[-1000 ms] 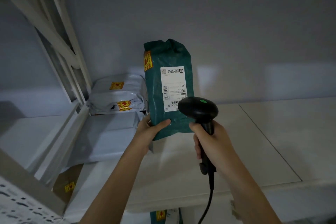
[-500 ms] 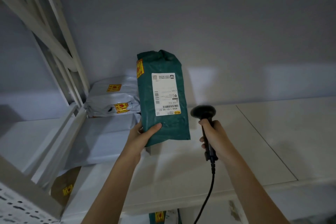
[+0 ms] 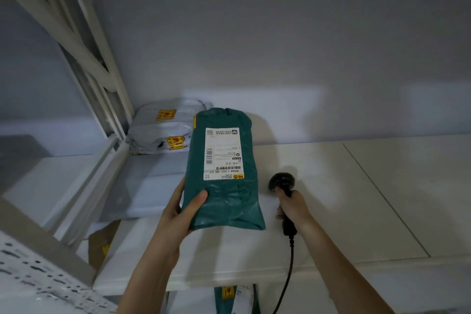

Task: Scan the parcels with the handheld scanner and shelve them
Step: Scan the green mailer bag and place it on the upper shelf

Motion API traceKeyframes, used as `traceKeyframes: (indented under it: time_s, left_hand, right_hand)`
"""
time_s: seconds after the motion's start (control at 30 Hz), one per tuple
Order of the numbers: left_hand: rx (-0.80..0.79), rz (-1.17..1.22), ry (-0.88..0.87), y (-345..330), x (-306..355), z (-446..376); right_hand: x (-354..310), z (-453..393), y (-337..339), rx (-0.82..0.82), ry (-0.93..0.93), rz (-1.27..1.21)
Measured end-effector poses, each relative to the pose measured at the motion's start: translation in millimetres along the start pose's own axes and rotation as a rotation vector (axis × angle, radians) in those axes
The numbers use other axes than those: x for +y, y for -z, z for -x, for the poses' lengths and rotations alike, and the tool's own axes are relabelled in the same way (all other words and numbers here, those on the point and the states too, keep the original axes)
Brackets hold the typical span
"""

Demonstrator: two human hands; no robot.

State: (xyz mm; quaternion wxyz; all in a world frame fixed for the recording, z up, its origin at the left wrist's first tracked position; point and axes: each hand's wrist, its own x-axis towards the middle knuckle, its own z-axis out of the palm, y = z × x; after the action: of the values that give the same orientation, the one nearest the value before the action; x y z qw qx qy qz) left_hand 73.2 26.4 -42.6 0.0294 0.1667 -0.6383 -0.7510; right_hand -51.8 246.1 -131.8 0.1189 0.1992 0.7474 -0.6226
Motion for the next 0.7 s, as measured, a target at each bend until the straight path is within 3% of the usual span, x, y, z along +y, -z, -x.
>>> traceKeyframes:
  time_s: [0.07,0.13,0.17,0.23,0.3,0.37,0.47,0.53,0.7]
  left_hand:
    - [0.012,0.008,-0.004,1.9,0.2,10.4]
    - [0.024,0.011,-0.007,3.0,1.7,20.8]
    - [0.031,0.014,-0.006,3.1,3.0,26.4]
    - [0.044,0.026,-0.010,4.0,9.3,37.4]
    - [0.047,0.030,-0.025,5.5,16.0,47.2]
    - [0.050,0.052,-0.036,7.1,24.7,59.7]
    - [0.032,0.093,-0.057,7.9,37.2,81.2]
    - [0.006,0.112,-0.097,8.4,45.8,99.9]
    - [-0.138,0.069,-0.201,19.8,65.8,151.5]
  right_hand:
    - [-1.4,2.1,-0.2,0.005,0.006,0.003]
    - [-5.1,8.9,1.6,0.073,0.067,0.215]
    - [-8.5,16.0,4.3,0.139,0.143,0.314]
    - [-18.8,44.0,10.3,0.225,0.376,0.285]
    - [-30.3,81.1,19.1,0.135,0.597,0.072]
    - [-39.2,126.6,25.8,-0.120,0.731,-0.050]
    - [-44.9,186.2,24.1,-0.365,0.879,0.058]
    - [-46.5,216.2,16.6,-0.368,0.933,0.045]
    - [-55.3,292.4,10.8,-0.153,0.931,-0.116]
